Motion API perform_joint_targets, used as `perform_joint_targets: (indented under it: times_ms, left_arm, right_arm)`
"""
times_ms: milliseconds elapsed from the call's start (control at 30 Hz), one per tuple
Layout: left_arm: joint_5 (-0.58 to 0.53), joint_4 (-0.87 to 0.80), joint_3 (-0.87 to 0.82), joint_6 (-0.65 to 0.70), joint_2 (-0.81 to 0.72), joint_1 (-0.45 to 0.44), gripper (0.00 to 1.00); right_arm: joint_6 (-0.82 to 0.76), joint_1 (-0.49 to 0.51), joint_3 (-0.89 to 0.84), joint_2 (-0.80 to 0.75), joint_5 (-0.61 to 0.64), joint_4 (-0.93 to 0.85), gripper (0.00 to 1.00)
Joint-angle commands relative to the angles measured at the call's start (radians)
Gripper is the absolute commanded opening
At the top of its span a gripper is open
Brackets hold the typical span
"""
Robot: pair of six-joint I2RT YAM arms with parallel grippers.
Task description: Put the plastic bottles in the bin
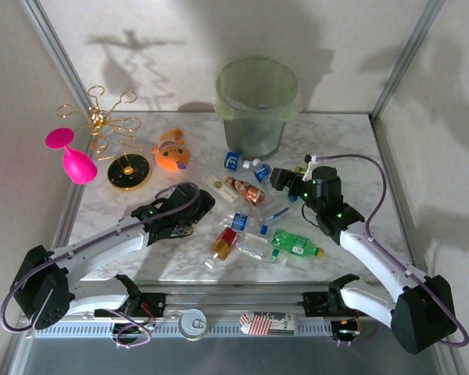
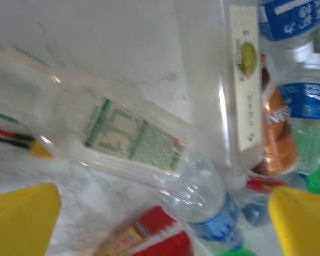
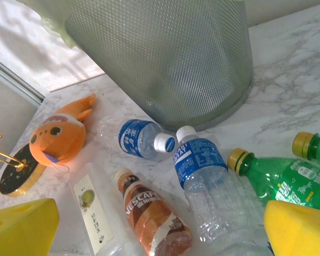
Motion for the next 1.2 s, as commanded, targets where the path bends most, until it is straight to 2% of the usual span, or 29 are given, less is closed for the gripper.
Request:
perform_joint_targets:
  times_ms: [0, 200, 500, 700, 867, 1000, 1067, 1167]
  left_arm:
    - [-0.041, -0.012, 0.014, -0.346, 0.042, -0.007, 1.00]
    - [-0.017, -0.024, 0.026, -0.506, 0.134, 0.009, 1.00]
    - [-0.017, 0.008, 0.098, -0.461, 0.292, 0.115, 1.00]
    - [0.009, 0.031, 0.149, -0.421, 0.397, 0.141, 0.97]
    - [0.034, 0.060, 0.153, -0.411, 0.452, 0.149, 0.89]
    - [0.051, 0.074, 0.148, -0.403, 0.475, 0.158, 0.75]
    - [0.044, 0.077, 0.150, -0.394, 0.473, 0.161, 0.69]
    - [0.010, 0.076, 0.157, -0.377, 0.449, 0.163, 0.65]
  right_arm:
    - [-0.016, 0.004, -0.025, -0.035, 0.034, 0.028, 0.99]
    - [-0.027, 0.005, -0.053, -0.088, 0.069, 0.006, 0.99]
    - [-0.058, 0.004, -0.077, -0.124, 0.113, 0.000, 0.99]
    - [-0.068, 0.005, -0.064, -0.107, 0.121, -0.009, 0.99]
    - [-0.072, 0.006, -0.051, -0.102, 0.131, -0.015, 0.99]
    - [-0.079, 0.005, -0.039, -0.100, 0.140, -0.025, 0.99]
    - [-0.081, 0.005, -0.036, -0.101, 0.143, -0.028, 0.99]
    - [-0.081, 0.005, -0.035, -0.099, 0.143, -0.023, 0.99]
